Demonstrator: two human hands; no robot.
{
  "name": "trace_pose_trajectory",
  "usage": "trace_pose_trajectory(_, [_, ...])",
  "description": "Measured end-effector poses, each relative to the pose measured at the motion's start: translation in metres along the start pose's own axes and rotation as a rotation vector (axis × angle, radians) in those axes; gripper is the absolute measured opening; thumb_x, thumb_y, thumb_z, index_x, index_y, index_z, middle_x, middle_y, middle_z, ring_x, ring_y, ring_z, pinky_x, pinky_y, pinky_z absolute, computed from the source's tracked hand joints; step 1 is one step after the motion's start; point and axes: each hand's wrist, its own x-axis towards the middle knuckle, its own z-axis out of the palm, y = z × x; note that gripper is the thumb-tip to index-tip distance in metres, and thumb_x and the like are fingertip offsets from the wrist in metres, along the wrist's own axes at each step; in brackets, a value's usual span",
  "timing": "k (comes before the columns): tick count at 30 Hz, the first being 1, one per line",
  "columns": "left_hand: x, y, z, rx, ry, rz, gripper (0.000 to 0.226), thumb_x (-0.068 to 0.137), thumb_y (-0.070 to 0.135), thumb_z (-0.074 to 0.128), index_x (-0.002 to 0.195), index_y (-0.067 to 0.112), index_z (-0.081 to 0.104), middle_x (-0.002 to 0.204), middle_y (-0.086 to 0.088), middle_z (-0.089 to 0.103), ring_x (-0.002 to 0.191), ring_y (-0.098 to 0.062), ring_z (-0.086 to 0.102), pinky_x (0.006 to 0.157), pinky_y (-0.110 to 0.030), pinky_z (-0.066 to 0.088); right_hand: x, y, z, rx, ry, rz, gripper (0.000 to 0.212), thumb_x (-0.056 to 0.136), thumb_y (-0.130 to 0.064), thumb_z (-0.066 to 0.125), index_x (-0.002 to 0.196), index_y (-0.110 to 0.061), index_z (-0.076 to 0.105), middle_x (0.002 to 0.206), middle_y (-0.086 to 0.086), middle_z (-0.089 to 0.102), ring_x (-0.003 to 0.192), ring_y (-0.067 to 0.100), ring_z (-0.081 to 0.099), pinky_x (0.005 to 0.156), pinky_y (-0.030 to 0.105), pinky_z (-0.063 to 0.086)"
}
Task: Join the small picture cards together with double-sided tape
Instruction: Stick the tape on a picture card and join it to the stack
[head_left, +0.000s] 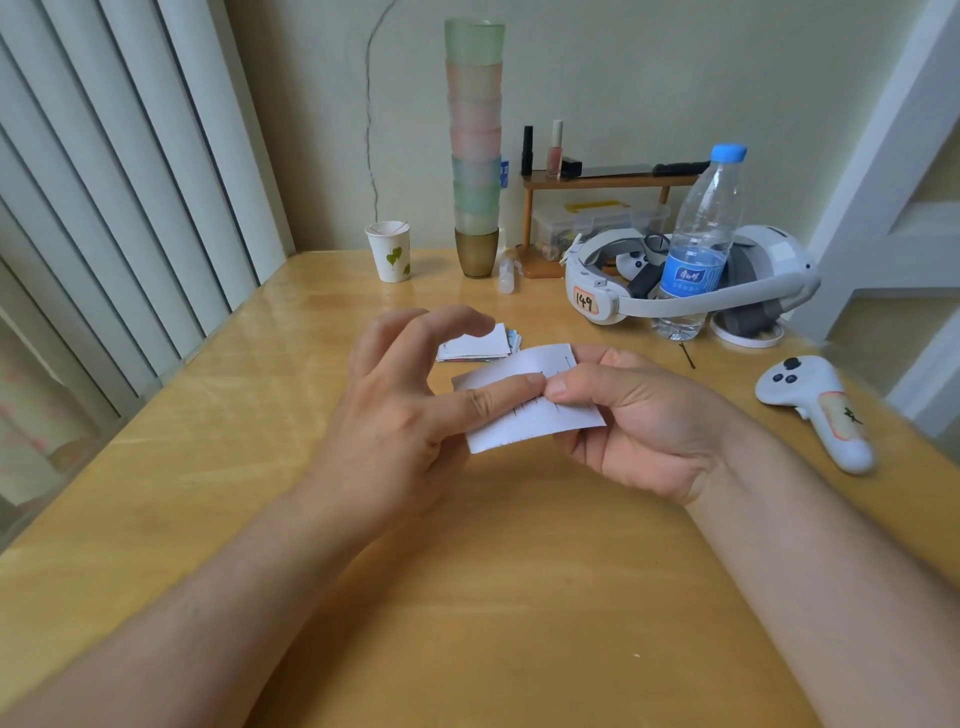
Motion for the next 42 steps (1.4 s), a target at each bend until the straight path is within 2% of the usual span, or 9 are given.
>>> trace_pose_trajectory(5, [-0.004,0.011,0.003,-0.094,-0.141,-0.139,0.064,0.093,0.012,0.047,0.148,0.044,0.053,0.158,-0.008,0.039,0.131,-0.039,0.037,0.113,-0.046,0.033,0.000,-0.002,0.002,0.085,0.029,-0.062,0.038,0.070,0.003,0.071,0.108,-0.005,0.071,0.117,0.019,0.067,0.098,0.021,0.064,0.078,0.025,0.047])
trace_pose_trajectory(9, [-0.006,0.016,0.008,-0.061,-0.229,-0.106,0.063,0.104,0.024,0.046,0.161,0.041,0.025,0.171,-0.008,0.016,0.143,-0.041,0.027,0.117,-0.054,0.031,-0.004,-0.005,0.006,0.142,-0.001,-0.111,0.038,0.075,-0.001,0.069,0.113,-0.005,0.067,0.118,0.020,0.064,0.097,0.022,0.065,0.075,0.025,0.052])
trace_pose_trajectory(16, [-0.007,0.023,0.009,-0.165,-0.205,-0.082,0.071,0.107,0.027,0.051,0.165,0.030,0.009,0.172,-0.012,0.013,0.152,-0.032,0.024,0.122,-0.050,0.026,-0.010,-0.005,0.015,0.168,-0.108,-0.138,0.043,0.076,-0.005,0.069,0.118,-0.009,0.065,0.101,0.010,0.074,0.087,0.017,0.072,0.069,0.024,0.060])
trace_pose_trajectory(20, [-0.009,0.033,0.009,-0.352,-0.262,-0.173,0.083,0.107,0.033,0.051,0.163,0.045,-0.008,0.155,0.022,0.027,0.139,-0.004,0.031,0.119,-0.026,0.027,-0.009,-0.004,0.013,0.192,-0.137,-0.161,0.040,0.079,-0.004,0.071,0.119,-0.008,0.067,0.106,0.012,0.072,0.092,0.019,0.071,0.076,0.028,0.061])
trace_pose_trajectory(24, [-0.012,0.037,0.011,-0.435,-0.285,-0.232,0.090,0.106,0.026,0.056,0.162,0.044,-0.012,0.151,0.047,0.016,0.138,0.010,0.029,0.113,-0.006,0.018,-0.009,-0.002,0.013,0.208,-0.129,-0.174,0.029,0.088,-0.004,0.058,0.115,-0.006,0.068,0.099,0.011,0.074,0.087,0.019,0.075,0.073,0.028,0.062])
trace_pose_trajectory(27, [-0.010,0.039,0.011,-0.444,-0.275,-0.228,0.095,0.105,0.027,0.058,0.162,0.044,-0.016,0.140,0.046,0.021,0.128,0.009,0.034,0.112,-0.010,0.024,-0.007,-0.001,0.015,0.234,-0.184,-0.171,0.030,0.083,-0.005,0.068,0.113,-0.005,0.073,0.102,0.012,0.075,0.091,0.020,0.075,0.077,0.029,0.062])
trace_pose_trajectory(31, [-0.008,0.043,0.010,-0.480,-0.216,-0.198,0.098,0.102,0.038,0.057,0.159,0.045,-0.022,0.155,0.033,0.017,0.147,0.001,0.026,0.120,-0.019,0.024,-0.004,0.003,0.014,0.267,-0.240,-0.181,0.044,0.074,-0.006,0.083,0.116,-0.004,0.074,0.107,0.013,0.075,0.094,0.019,0.075,0.082,0.029,0.061])
trace_pose_trajectory(35, [-0.008,0.048,0.008,-0.498,-0.191,-0.211,0.107,0.099,0.040,0.065,0.156,0.052,-0.025,0.134,0.020,0.029,0.129,-0.011,0.039,0.103,-0.025,0.043,-0.004,0.006,0.017,0.288,-0.192,-0.180,0.027,0.088,-0.004,0.062,0.111,-0.004,0.077,0.104,0.012,0.076,0.090,0.017,0.076,0.077,0.026,0.062])
trace_pose_trajectory(42, [-0.010,0.049,0.011,-0.549,-0.180,-0.226,0.118,0.093,0.040,0.072,0.154,0.053,-0.028,0.128,0.025,0.026,0.122,-0.007,0.038,0.082,-0.013,0.040,-0.007,0.006,0.026,0.275,-0.135,-0.168,0.030,0.088,-0.005,0.053,0.099,-0.005,0.081,0.096,0.012,0.076,0.076,0.019,0.075,0.067,0.024,0.061])
